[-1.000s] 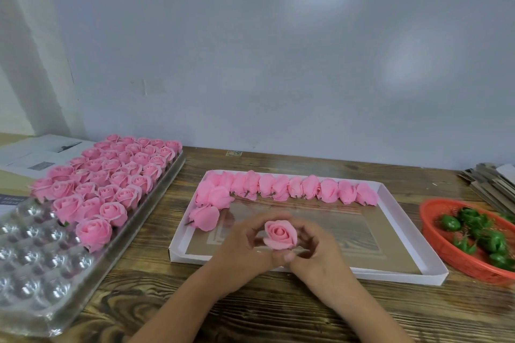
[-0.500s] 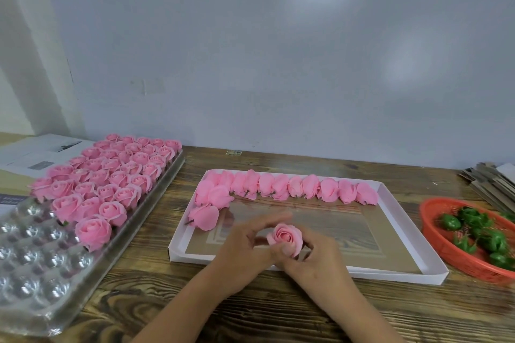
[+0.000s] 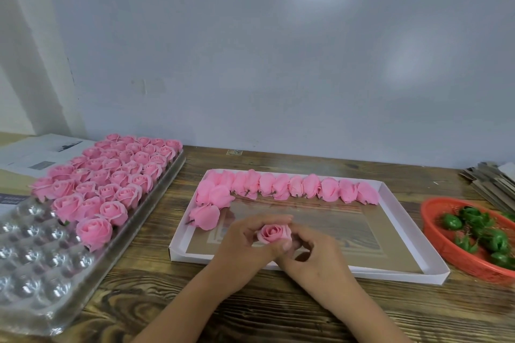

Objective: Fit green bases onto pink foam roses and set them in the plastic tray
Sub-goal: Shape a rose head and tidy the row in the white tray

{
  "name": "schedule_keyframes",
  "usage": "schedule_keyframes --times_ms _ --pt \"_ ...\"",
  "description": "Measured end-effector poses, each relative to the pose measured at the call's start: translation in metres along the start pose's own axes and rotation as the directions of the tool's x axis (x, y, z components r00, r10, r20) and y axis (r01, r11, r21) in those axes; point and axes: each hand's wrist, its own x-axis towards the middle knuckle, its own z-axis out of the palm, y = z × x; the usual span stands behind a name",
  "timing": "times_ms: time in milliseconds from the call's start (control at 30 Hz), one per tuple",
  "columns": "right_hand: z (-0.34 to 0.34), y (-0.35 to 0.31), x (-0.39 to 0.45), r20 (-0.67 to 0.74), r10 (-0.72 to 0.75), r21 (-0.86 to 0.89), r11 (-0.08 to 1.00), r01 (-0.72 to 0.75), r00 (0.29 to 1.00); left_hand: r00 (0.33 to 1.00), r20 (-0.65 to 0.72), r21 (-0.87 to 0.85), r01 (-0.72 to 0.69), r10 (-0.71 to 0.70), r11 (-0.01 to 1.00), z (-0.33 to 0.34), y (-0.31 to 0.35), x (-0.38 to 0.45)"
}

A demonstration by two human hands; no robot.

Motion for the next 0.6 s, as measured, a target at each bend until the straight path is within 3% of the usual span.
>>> schedule_keyframes --times_ms 200,400,600 --pt "-0.001 0.002 0.001 -0.008 -0.019 -0.020 1.000 0.019 1.000 1.000 0.023 -0.121 0.013 -0.010 0.993 0.002 0.009 -0.002" --pt "0.001 0.004 0.000 -0.032 -0.037 -0.024 0.999 0.036 0.999 0.999 0.031 -0.045 0.012 -0.010 0.999 0.001 0.006 -0.001" --pt "0.000 0.003 0.000 -0.047 -0.077 -0.051 0.996 0.075 0.996 0.998 0.050 -0.103 0.029 -0.024 0.994 0.001 0.010 -0.002"
